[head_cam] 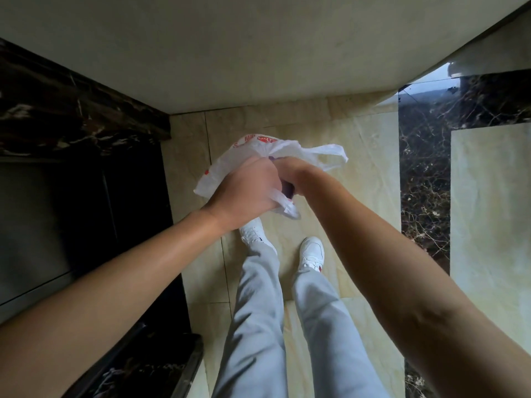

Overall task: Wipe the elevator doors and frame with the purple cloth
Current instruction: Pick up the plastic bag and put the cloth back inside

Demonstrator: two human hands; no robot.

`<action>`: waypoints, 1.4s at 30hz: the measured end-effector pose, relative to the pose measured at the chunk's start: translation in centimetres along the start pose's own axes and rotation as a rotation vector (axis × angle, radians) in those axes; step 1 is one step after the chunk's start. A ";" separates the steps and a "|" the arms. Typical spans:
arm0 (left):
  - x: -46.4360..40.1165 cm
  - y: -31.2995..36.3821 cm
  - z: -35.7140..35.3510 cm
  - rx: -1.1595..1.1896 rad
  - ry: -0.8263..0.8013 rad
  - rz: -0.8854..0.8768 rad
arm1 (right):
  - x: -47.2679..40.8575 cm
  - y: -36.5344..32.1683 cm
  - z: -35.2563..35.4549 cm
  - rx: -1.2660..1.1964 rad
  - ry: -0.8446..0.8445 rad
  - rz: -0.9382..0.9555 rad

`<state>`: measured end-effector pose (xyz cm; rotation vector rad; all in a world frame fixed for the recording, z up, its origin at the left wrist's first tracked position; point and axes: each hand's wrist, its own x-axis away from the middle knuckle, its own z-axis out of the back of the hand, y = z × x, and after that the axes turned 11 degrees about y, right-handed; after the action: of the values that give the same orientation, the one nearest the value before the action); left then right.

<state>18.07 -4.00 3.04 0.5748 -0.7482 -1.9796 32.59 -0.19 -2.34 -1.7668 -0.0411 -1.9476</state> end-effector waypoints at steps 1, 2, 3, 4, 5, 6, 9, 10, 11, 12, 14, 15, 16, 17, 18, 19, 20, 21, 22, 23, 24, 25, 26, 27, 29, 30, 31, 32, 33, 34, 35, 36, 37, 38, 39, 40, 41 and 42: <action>-0.2 0.2 0.1 0.006 0.011 0.002 | 0.1 -0.2 0.0 -0.022 -0.003 -0.008; -0.4 0.4 0.2 0.013 0.029 0.013 | 0.0 -0.3 -0.1 -0.083 -0.002 -0.016; -0.6 0.6 0.4 0.021 0.052 0.031 | -0.2 -0.3 -0.1 -0.154 -0.002 -0.031; -0.8 0.6 0.6 0.034 0.077 0.060 | -0.5 -0.2 -0.1 -0.209 -0.004 -0.025; -1.2 0.5 0.8 0.058 0.100 0.103 | -0.9 0.0 0.0 -0.220 0.010 0.002; -1.5 0.0 1.0 0.093 0.121 0.162 | -1.1 0.2 0.2 -0.202 0.035 0.047; -2.5 -1.9 1.9 0.121 0.176 0.325 | -2.1 1.0 1.3 0.113 0.203 0.220; -2.8 -2.4 2.2 0.105 0.186 0.345 | -2.3 1.3 1.9 0.201 0.279 0.238; -3.2 -2.7 2.5 0.098 0.188 0.355 | -2.5 1.6 2.5 0.252 0.335 0.230; -3.5 -3.0 2.7 0.099 0.185 0.365 | -2.7 1.9 3.1 0.273 0.389 0.220; -4.2 -3.1 3.2 0.128 0.177 0.389 | -2.9 2.3 4.2 0.318 0.539 0.225; -4.6 -3.0 3.5 0.157 0.168 0.398 | -3.1 2.4 4.6 0.328 0.654 0.242; -4.9 -2.9 3.7 0.185 0.156 0.396 | -3.3 2.5 5.0 0.329 0.786 0.277; -5.2 -2.7 4.0 0.199 0.146 0.379 | -3.0 2.3 5.5 0.308 0.905 0.306; -5.4 -2.5 4.3 0.196 0.145 0.353 | -2.9 2.1 6.1 0.281 1.011 0.340; -5.6 -2.3 4.7 0.186 0.140 0.332 | -2.6 1.8 6.8 0.276 1.091 0.342; -5.7 -2.2 5.1 0.183 0.136 0.323 | -2.7 1.6 7.7 0.292 1.149 0.313; -5.7 -2.2 5.6 0.186 0.131 0.318 | -2.8 1.3 8.6 0.309 1.174 0.266; -5.7 -2.3 6.1 0.189 0.124 0.310 | -3.1 1.1 9.5 0.296 1.171 0.223; -5.8 -2.5 6.6 0.189 0.115 0.299 | -3.4 0.7 10.2 0.235 1.133 0.203; -5.7 -2.7 7.0 0.191 0.108 0.291 | -3.7 0.1 10.8 0.133 1.060 0.210; -5.7 -2.8 7.5 0.192 0.104 0.284 | -4.0 -0.6 11.1 0.041 0.957 0.225; -5.7 -2.9 8.0 0.194 0.108 0.273 | -4.0 -1.5 11.2 -0.009 0.847 0.253; -5.7 -3.0 8.4 0.192 0.116 0.260 | -3.8 -2.6 11.0 0.006 0.757 0.278; -5.6 -3.2 9.1 0.176 0.139 0.246 | -3.0 -4.8 10.0 0.034 0.709 0.358; -5.6 -3.4 9.4 0.164 0.153 0.251 | -2.5 -5.7 9.2 0.007 0.712 0.394; -5.6 -3.4 9.8 0.150 0.163 0.256 | -1.7 -6.7 8.2 -0.045 0.695 0.423; -5.6 -3.5 10.0 0.136 0.174 0.263 | -0.8 -7.5 7.2 -0.100 0.661 0.452; -5.7 -3.5 10.3 0.128 0.186 0.275 | -0.1 -8.2 6.2 -0.129 0.621 0.482; -5.7 -3.4 10.6 0.127 0.199 0.301 | 0.6 -8.8 5.2 -0.127 0.585 0.519; -5.8 -3.3 10.8 0.131 0.212 0.340 | 1.1 -9.4 4.3 -0.096 0.564 0.546; -5.9 -3.2 11.0 0.134 0.230 0.380 | 1.5 -9.8 3.6 -0.060 0.555 0.564; -6.0 -3.3 11.1 0.114 0.251 0.406 | 1.8 -10.3 3.0 -0.036 0.559 0.567; -6.0 -3.6 11.3 0.063 0.272 0.416 | 1.8 -10.7 2.7 -0.030 0.573 0.555; -6.0 -3.9 11.6 -0.009 0.279 0.426 | 1.9 -11.1 2.6 -0.038 0.590 0.531; -5.9 -4.6 11.9 -0.084 0.261 0.444 | 1.9 -11.5 2.6 -0.053 0.612 0.503; -5.9 -5.4 12.4 -0.145 0.212 0.472 | 1.8 -11.8 2.7 -0.069 0.636 0.473; -5.8 -6.4 12.8 -0.178 0.137 0.507 | 1.6 -12.1 3.0 -0.091 0.657 0.446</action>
<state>8.68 7.13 8.12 0.3651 -0.5585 -1.5007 30.67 10.82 3.31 -0.9878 0.6172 -2.0929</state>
